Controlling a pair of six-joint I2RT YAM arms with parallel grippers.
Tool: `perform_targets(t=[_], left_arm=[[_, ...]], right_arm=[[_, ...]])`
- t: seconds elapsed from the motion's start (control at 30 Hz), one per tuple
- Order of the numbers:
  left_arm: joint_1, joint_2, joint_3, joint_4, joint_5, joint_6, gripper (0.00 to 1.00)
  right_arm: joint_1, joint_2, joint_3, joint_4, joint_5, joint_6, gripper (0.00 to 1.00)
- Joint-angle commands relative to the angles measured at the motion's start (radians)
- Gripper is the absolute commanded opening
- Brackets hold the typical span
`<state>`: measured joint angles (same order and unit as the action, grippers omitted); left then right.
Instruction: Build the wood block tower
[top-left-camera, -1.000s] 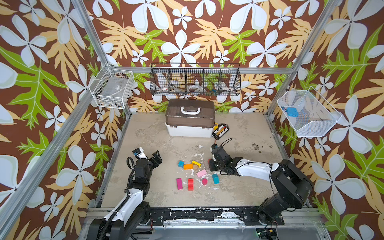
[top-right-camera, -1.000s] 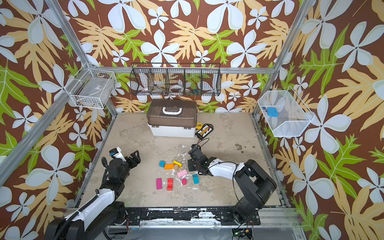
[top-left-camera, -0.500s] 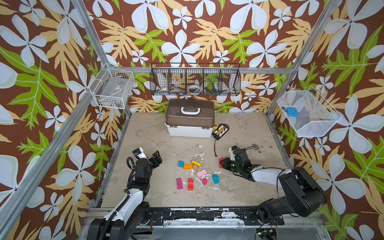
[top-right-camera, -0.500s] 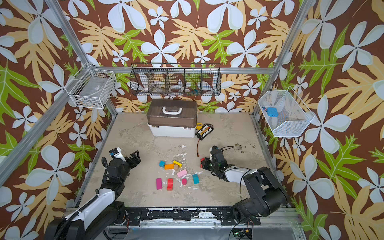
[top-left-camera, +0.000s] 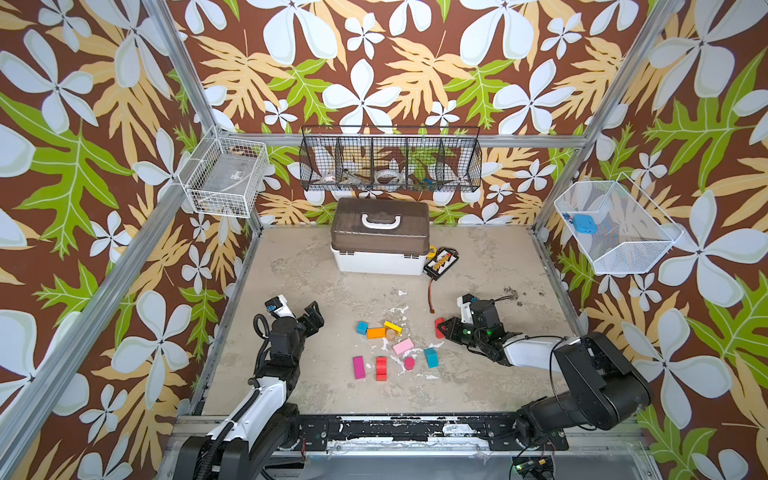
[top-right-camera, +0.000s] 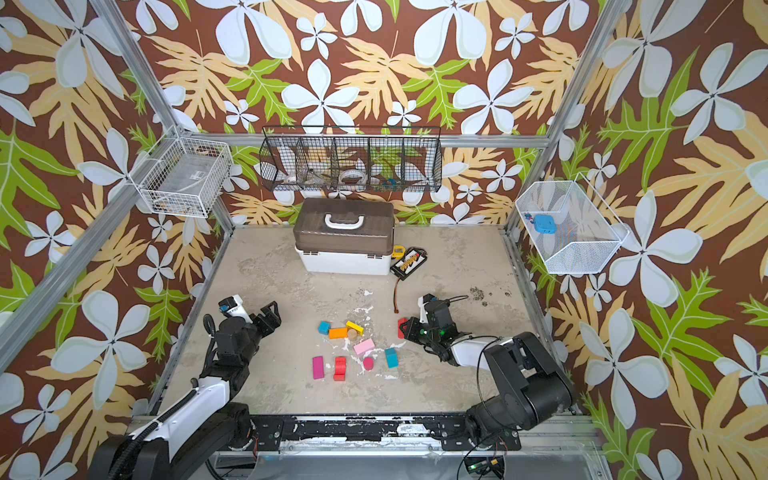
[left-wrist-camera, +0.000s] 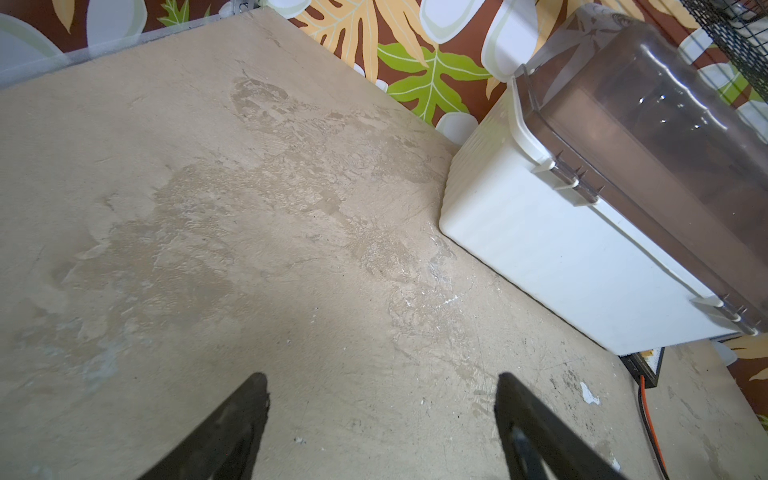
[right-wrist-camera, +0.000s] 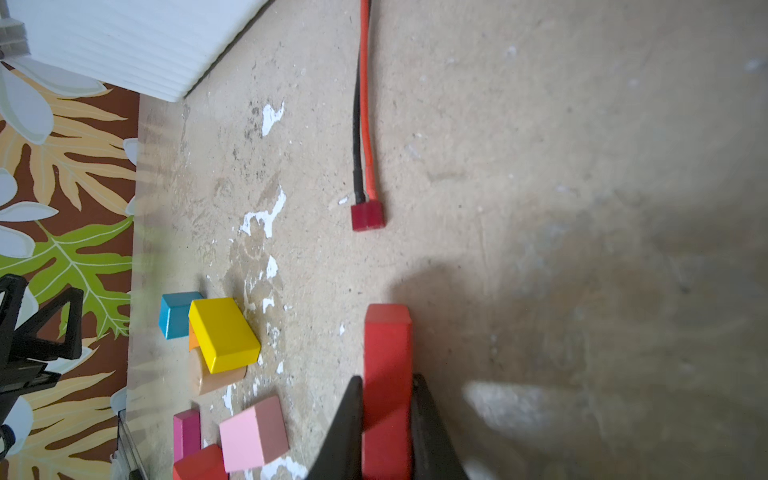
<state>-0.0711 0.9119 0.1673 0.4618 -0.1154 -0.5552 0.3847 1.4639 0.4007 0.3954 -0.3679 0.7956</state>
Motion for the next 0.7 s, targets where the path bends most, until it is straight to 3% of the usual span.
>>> perform_targets(t=[0.0,0.27,0.53,0.67], left_arm=[[0.000,-0.001,0.000,0.018,-0.005,-0.010,0.87],[0.001,-0.005,0.000,0.018,-0.004,-0.009,0.87],[0.000,-0.003,0.001,0.022,-0.004,-0.008,0.87],[0.001,0.002,0.003,0.023,-0.003,-0.008,0.87]], right_arm=[[0.000,-0.038,-0.027,-0.061,0.036,-0.016,0.24],[0.000,-0.067,-0.030,-0.126,0.099,-0.041,0.32],[0.004,-0.119,-0.003,-0.254,0.258,-0.065,0.50],[0.076,-0.157,0.042,-0.363,0.383,-0.064,0.55]])
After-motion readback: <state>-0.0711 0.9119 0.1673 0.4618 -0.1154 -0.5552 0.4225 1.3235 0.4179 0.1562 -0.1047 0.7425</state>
